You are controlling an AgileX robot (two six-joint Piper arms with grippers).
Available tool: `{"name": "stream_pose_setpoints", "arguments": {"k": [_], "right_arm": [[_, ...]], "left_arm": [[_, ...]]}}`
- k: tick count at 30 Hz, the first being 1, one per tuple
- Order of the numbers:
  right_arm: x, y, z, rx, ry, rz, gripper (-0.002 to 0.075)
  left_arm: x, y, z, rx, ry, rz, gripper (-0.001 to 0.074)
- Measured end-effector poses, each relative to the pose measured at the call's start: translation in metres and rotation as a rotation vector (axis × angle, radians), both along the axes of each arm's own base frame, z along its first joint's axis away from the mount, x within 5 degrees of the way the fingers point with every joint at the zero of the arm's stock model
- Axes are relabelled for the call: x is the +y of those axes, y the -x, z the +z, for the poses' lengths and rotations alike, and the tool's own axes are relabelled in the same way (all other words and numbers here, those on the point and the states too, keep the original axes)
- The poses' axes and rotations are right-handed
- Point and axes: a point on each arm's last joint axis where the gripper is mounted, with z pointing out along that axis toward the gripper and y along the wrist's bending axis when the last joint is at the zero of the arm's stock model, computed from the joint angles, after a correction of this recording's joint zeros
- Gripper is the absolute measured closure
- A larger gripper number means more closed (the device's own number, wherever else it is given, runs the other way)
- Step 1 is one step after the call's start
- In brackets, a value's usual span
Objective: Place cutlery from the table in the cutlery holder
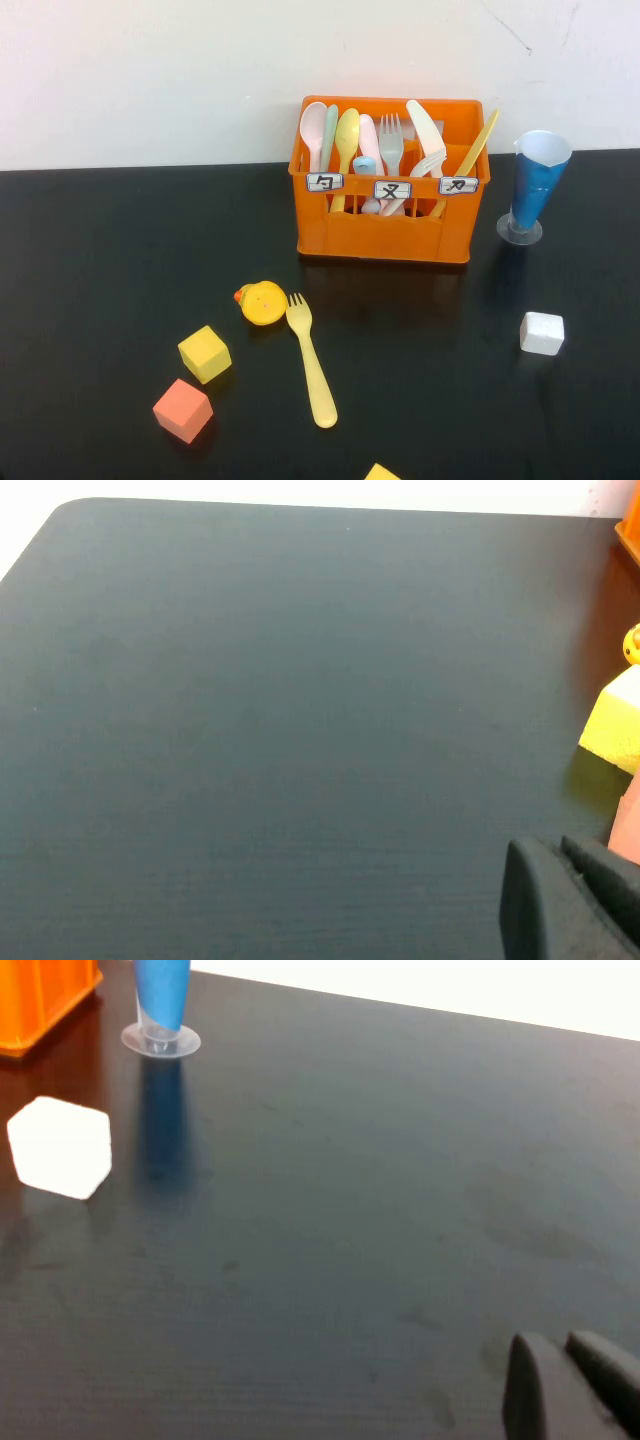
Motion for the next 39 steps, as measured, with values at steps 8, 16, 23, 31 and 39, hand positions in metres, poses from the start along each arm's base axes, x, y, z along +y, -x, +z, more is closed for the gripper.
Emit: {"name": "stream_pose_setpoints", "arguments": {"k": [8, 16, 23, 31, 39], "right_arm": [[0.000, 0.000, 0.000, 0.000, 0.000, 0.000, 0.0695], [0.000, 0.000, 0.000, 0.000, 0.000, 0.000, 0.0695], [0.000, 0.000, 0.000, 0.000, 0.000, 0.000, 0.0695], [0.000, 0.000, 0.000, 0.000, 0.000, 0.000, 0.0695], [0.000, 0.000, 0.000, 0.000, 0.000, 0.000, 0.0695]], "left_arm": [[0.000, 0.000, 0.000, 0.000, 0.000, 0.000, 0.0736], [0.000, 0.000, 0.000, 0.000, 0.001, 0.000, 0.0736], [-0.001, 0.000, 0.000, -0.001, 0.022, -0.002, 0.0736], [-0.005, -0.002, 0.009, -0.101, 0.281, 0.011, 0.0736], [-0.005, -0.004, 0.023, -0.176, 0.889, 0.079, 0.0736]]}}
